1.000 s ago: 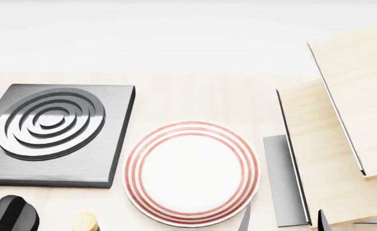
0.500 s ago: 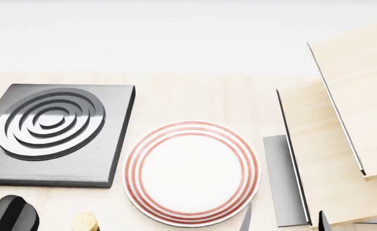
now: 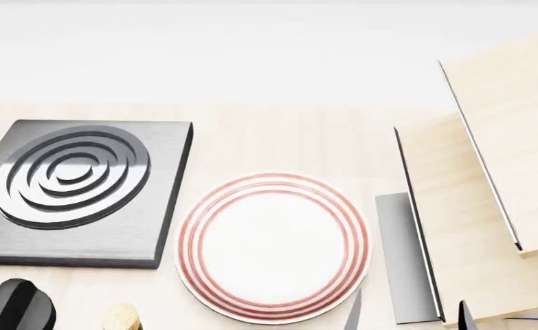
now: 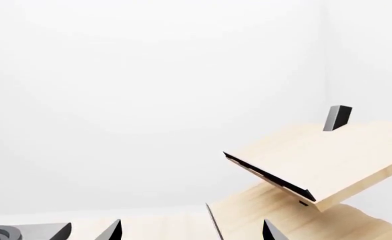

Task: Pick up the akita bowl and put it on the plate.

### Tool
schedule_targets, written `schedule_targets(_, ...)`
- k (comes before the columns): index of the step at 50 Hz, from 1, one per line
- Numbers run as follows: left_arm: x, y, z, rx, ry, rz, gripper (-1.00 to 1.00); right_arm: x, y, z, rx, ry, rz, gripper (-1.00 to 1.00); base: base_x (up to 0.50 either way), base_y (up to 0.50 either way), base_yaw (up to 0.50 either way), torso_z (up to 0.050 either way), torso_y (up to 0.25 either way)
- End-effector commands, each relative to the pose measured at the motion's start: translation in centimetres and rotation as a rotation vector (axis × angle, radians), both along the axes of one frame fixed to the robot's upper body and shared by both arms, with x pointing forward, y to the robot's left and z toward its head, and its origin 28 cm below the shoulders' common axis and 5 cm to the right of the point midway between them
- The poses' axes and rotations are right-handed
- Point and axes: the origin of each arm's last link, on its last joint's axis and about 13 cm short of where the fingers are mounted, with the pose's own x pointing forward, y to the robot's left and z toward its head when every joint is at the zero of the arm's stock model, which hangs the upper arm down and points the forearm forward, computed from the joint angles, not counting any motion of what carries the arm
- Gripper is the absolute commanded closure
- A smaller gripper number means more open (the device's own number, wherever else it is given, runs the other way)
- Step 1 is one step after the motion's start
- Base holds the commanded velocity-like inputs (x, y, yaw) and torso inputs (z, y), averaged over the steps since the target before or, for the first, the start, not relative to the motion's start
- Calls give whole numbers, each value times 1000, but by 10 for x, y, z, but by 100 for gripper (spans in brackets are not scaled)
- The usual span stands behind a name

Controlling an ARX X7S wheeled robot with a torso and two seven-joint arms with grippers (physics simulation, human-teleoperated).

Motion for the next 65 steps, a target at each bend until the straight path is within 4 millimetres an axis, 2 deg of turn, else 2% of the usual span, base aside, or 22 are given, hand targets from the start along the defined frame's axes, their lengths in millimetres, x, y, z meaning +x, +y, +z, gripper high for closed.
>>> schedule_targets(1, 12, -9, 8, -112, -31, -46, 100, 0, 0, 0, 1, -1, 0, -100, 0, 0, 0, 0, 0)
schedule_targets(11, 29, -8, 5, -152, 19, -13, 100, 1, 0, -3, 2, 5, 2, -100, 0, 0, 0, 0, 0)
schedule_targets(20, 55, -10, -18, -393, 92, -75, 100, 2, -1, -5, 6, 12, 0, -100, 0, 0, 0, 0, 0)
schedule_targets(28, 66, -14, -32, -537, 120, -151, 100, 2, -1, -6, 8, 14, -2, -100, 0, 0, 0, 0, 1)
schedule_targets(29, 67, -14, -33, -498, 128, -114, 100, 3, -1, -6, 8, 15, -2, -100, 0, 0, 0, 0, 0)
schedule_targets(37, 79, -24, -45, -550, 155, -169, 100, 3, -1, -7, 7, 18, 0, -100, 0, 0, 0, 0, 0)
schedule_targets(51, 111, -47, -79, -557, 259, -227, 100, 4, -3, -7, 12, 18, -2, -100, 0, 0, 0, 0, 1)
schedule_targets(57, 122, -61, -84, -502, 302, -247, 100, 3, -3, -6, 16, 18, -1, -100, 0, 0, 0, 0, 0)
schedule_targets(65, 127, -73, -90, -452, 345, -273, 100, 3, -4, -7, 22, 18, -2, -100, 0, 0, 0, 0, 1)
